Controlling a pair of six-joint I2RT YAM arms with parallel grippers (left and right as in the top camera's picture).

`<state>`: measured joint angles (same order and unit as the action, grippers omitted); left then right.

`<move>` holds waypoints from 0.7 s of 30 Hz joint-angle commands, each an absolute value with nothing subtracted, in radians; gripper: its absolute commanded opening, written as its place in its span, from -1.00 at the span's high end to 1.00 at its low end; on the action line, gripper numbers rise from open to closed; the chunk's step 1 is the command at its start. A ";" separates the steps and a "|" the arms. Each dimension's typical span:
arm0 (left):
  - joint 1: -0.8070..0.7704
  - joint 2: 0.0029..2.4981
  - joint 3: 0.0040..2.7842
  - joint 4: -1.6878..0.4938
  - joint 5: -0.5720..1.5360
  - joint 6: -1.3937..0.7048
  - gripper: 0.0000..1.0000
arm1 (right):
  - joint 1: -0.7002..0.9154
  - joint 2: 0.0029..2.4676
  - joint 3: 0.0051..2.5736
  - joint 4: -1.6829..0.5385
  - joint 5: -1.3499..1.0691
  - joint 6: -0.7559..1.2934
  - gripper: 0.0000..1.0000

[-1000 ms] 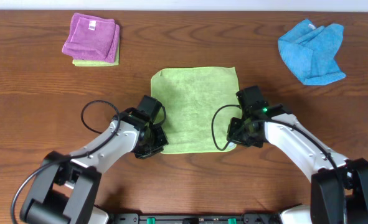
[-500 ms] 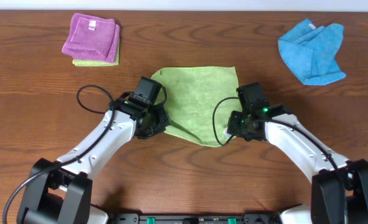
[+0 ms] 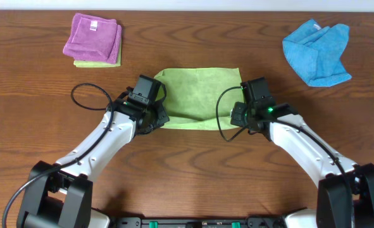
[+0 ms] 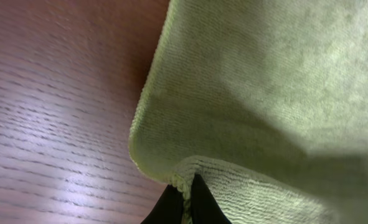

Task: Fold the cloth
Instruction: 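Lift the bottom edge with both grippers and fold it up toward the top edge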

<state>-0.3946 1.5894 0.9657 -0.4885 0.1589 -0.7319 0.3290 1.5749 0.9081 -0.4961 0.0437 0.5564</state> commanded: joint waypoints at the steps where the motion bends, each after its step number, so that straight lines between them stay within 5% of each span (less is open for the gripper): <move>1: -0.390 1.580 0.981 -0.484 0.091 -0.720 0.88 | 0.333 1.556 0.929 -0.476 0.092 0.518 0.98; 21: -0.391 1.657 0.980 -0.215 0.069 -0.692 0.88 | 0.326 1.562 0.929 -0.282 0.170 0.487 0.97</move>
<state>-0.3943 1.6238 0.9661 -0.2352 0.0895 -0.7059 0.3286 1.5749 0.9112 -0.2985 0.1371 0.5148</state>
